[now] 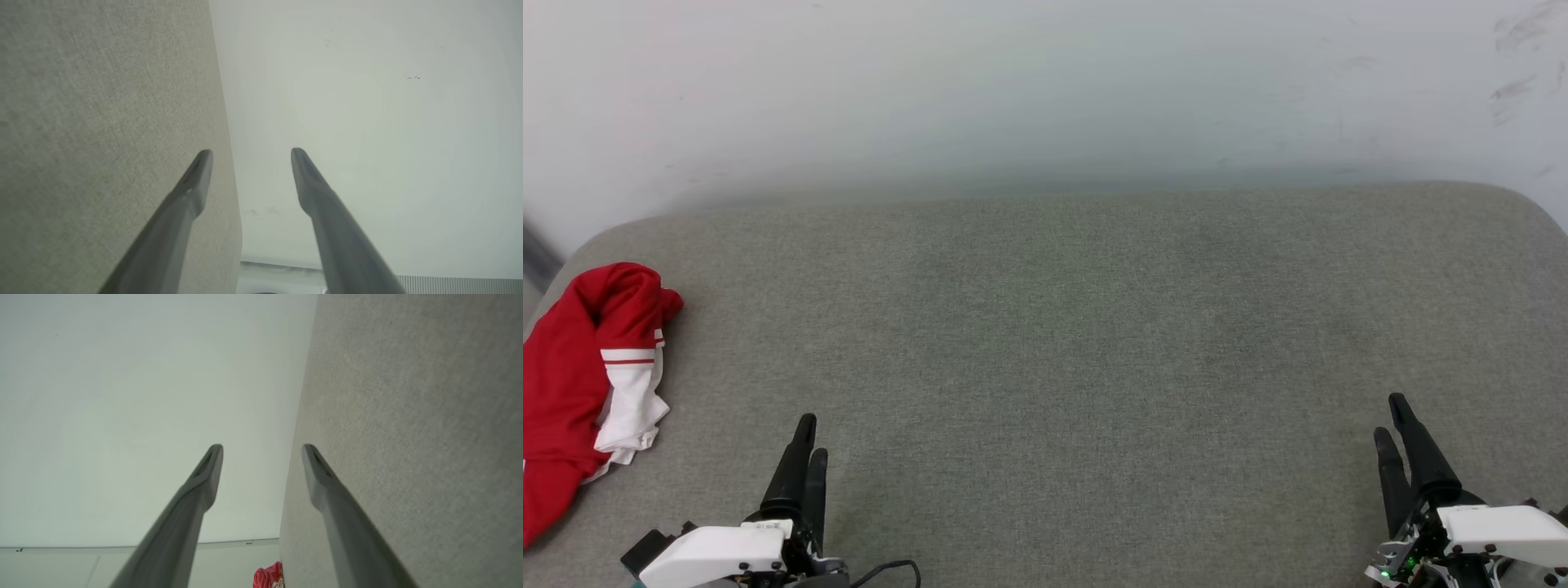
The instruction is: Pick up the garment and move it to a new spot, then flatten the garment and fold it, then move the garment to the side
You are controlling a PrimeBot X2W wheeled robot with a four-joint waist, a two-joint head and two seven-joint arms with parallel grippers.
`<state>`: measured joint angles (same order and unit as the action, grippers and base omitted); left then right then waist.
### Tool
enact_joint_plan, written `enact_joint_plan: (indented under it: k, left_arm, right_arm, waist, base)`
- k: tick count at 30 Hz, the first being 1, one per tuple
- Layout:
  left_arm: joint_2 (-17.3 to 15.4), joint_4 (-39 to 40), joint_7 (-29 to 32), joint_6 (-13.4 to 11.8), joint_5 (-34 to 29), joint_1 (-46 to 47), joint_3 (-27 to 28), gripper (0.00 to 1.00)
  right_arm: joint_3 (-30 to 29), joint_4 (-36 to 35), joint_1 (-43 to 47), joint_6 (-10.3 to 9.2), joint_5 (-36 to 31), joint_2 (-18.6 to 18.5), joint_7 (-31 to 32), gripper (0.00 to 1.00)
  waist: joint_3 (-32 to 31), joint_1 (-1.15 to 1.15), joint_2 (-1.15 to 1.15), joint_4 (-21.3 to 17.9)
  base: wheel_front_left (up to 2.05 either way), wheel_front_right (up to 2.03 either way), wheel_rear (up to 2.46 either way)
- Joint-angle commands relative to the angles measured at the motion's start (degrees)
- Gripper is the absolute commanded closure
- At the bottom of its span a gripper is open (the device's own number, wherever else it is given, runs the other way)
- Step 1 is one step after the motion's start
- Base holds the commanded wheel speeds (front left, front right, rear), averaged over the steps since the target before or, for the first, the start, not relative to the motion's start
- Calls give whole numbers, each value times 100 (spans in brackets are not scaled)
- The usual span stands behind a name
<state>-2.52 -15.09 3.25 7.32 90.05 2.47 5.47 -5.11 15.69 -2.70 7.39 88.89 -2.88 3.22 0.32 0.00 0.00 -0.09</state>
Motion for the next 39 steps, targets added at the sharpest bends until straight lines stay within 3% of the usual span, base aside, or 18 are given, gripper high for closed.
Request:
enact_joint_plan:
  k: [1, 8, 22, 26, 35, 39]
  left_arm:
    - [-20, 114, -50, 4, -71, 30, 5, 0]
    - [-22, 227, -228, 6, -580, -17, 222, 0]
    - [-27, 819, -550, 9, -1938, -25, 705, 0]
    - [-29, 1027, -632, -14, -2613, -48, 720, 0]
    - [-30, 1952, -810, -436, -4370, -105, 159, 0]
    - [-57, 2187, -881, -749, -5135, -162, -272, 0]
  right_arm:
    - [2, -109, -59, 8, -92, -4, -45, 0]
    - [25, -200, -96, 8, -809, -4, -225, 0]
    - [97, -920, -166, 9, -3265, -4, -547, 0]
    - [164, -1172, -215, 10, -4031, -6, -630, 0]
    - [390, -1668, -257, 11, -5585, -24, -806, 0]
    - [495, -1772, -243, 11, -6127, -52, -880, 0]
  waist:
    - [1, 0, 0, 0]
    - [9, 0, 0, -7]
    - [39, 0, 0, -2]
    - [50, 0, 0, -2]
    - [104, 0, 0, -2]
    - [120, 0, 0, -5]
  base:
    - [0, 0, 0]
    - [0, 0, 0]
    - [0, 0, 0]
    - [0, 0, 0]
    - [0, 0, 0]
    - [0, 0, 0]
